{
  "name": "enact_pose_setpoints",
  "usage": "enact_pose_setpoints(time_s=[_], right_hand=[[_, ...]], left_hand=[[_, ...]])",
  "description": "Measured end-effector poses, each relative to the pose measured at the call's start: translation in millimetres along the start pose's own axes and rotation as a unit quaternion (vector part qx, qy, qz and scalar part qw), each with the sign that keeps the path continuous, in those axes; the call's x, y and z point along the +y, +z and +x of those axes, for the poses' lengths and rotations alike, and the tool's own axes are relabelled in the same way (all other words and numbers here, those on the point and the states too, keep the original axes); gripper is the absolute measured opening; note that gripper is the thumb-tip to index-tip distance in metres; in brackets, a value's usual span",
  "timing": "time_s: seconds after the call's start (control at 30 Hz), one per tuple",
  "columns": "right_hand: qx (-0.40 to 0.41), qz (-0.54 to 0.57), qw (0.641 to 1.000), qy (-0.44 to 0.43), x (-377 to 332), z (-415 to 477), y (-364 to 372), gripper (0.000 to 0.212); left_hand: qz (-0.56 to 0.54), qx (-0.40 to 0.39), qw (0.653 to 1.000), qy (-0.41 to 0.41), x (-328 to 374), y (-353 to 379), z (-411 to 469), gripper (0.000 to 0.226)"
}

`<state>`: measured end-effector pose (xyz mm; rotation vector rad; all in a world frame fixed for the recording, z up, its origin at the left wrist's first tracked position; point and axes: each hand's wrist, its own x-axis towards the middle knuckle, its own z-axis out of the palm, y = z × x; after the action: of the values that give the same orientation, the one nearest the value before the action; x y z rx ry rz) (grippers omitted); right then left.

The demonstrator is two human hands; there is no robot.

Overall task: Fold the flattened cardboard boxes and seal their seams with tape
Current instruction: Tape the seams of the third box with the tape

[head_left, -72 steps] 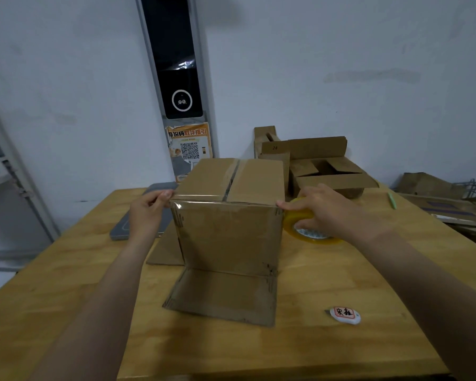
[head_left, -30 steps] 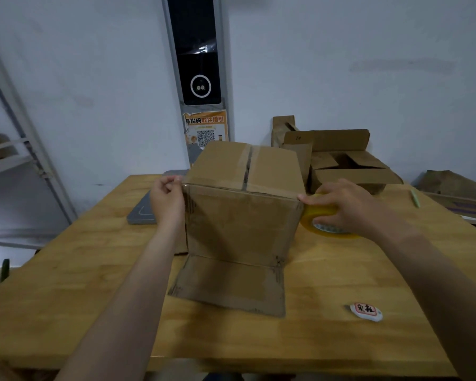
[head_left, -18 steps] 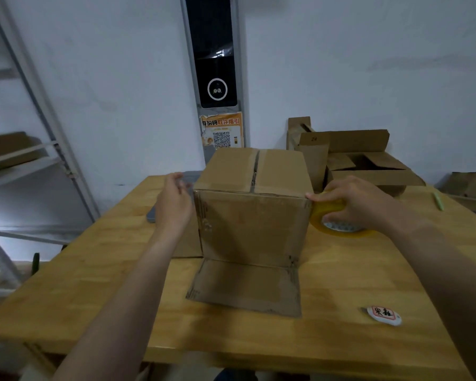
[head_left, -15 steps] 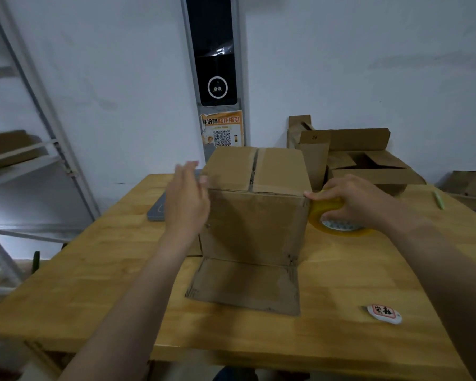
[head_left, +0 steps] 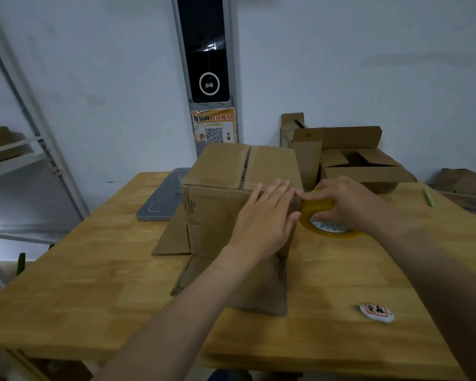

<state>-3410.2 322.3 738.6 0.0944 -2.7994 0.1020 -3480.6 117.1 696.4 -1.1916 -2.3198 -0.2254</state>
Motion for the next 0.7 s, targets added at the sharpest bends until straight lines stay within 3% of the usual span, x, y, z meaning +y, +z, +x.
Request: enact_pose_setpoints(time_s=[0.33, 0.53, 0.7], right_hand=[[-0.008, -0.022, 1.0, -0.007, -10.0, 12.1, 0.2, 0.062], [-0.014, -0.03, 0.999, -0.01, -18.2, 14.8, -2.1, 0.062], [-0.032, -0.018, 0.999, -0.008, -24.5, 15.8, -3.4, 0.063]], left_hand=[[-0.016, -0.014, 0.983, -0.181, -101.9, -25.8, -29.3, 0.078], [-0.094, 0.017, 0.958, -0.271, -141.0, -25.0, -33.1, 0.064], [-0.097, 0.036, 0.928, -0.358, -140.8, -16.8, -11.9, 0.058]])
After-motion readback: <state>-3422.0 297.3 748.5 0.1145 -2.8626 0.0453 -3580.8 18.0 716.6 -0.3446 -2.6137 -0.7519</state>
